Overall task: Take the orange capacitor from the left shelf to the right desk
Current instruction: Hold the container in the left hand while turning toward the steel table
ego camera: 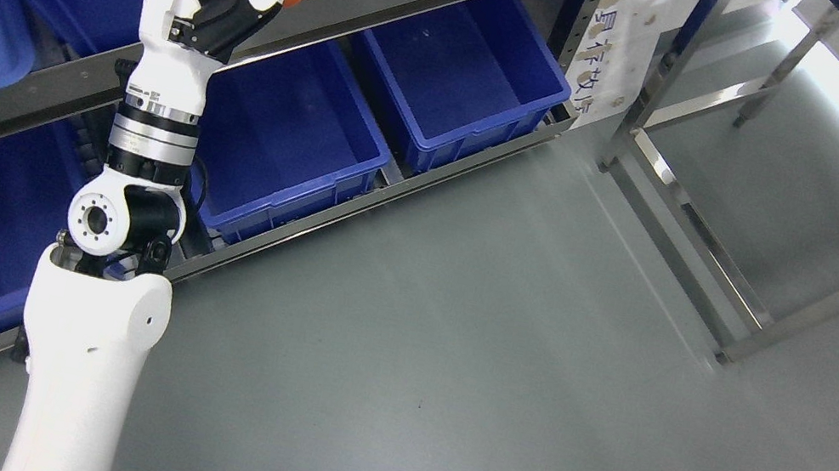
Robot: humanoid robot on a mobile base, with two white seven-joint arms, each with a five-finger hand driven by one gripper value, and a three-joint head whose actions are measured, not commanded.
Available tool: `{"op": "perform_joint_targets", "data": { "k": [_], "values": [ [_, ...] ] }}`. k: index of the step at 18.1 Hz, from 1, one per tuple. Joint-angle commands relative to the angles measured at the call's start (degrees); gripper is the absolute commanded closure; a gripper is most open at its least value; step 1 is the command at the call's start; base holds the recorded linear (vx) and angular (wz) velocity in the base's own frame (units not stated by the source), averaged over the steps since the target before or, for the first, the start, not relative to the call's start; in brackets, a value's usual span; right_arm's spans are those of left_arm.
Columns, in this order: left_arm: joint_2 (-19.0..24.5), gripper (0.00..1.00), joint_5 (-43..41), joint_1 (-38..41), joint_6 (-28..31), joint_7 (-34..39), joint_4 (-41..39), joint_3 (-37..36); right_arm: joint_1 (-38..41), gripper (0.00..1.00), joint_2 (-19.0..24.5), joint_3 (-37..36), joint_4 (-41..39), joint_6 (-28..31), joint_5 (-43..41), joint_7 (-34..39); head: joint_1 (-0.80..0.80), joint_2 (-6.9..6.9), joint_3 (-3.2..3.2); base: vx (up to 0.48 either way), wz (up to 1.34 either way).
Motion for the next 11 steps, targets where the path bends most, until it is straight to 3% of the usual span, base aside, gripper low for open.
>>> {"op": "perform_joint_targets", "data": {
  "k": [1,11],
  "values": [
    [1.0,0.99,0.2,-0.4,0.2,0.0,-0.1,-1.9,0.2,0.00,-1.0,-1.0,-1.0,0.0,0.2,0.0,0.00,0.00,0.00,0.069,-0.39],
    [1.0,0.99,0.6,-1.7,0.2,0.0,-0.1,-2.1,0.1,0.00,-1.0,-1.0,-1.0,0.0,0.2,0.0,0.00,0.00,0.00,0.118,-0.45]
  ]
}}
